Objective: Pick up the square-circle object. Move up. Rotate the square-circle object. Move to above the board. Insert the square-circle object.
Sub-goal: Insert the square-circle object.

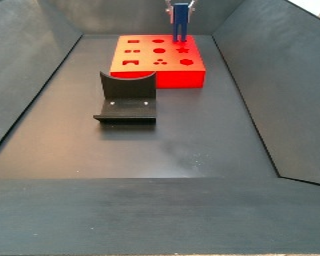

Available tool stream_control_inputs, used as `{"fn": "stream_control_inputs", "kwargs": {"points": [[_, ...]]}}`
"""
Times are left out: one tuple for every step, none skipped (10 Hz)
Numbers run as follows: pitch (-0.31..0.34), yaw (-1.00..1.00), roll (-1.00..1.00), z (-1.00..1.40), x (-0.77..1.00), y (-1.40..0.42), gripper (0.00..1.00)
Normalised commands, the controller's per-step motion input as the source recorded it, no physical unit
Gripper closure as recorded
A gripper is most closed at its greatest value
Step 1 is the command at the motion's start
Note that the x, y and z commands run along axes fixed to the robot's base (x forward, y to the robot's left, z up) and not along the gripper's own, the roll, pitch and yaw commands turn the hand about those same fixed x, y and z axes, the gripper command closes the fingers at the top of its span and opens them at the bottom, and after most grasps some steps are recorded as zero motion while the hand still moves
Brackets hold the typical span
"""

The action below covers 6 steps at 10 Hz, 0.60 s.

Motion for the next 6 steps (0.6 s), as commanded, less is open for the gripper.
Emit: {"fn": "stream_control_inputs", "kwargs": {"points": [[-0.034, 0.00, 0.00, -0.33, 0.25, -0.04, 1.00], [-0.056, -0.05, -0.02, -0.28, 0.08, -0.06, 1.00], [-0.027, -0.12, 0.00, -0.19, -0.05, -0.01, 1.00], [-0.006, -0.05, 0.00, -0.15, -0.17, 0.00, 1.00], [0.000, 0.00, 0.00, -0.11, -0.24, 0.01, 1.00], [-0.007, 0.00, 0.00, -0.10, -0.24, 0.03, 1.00]]}}
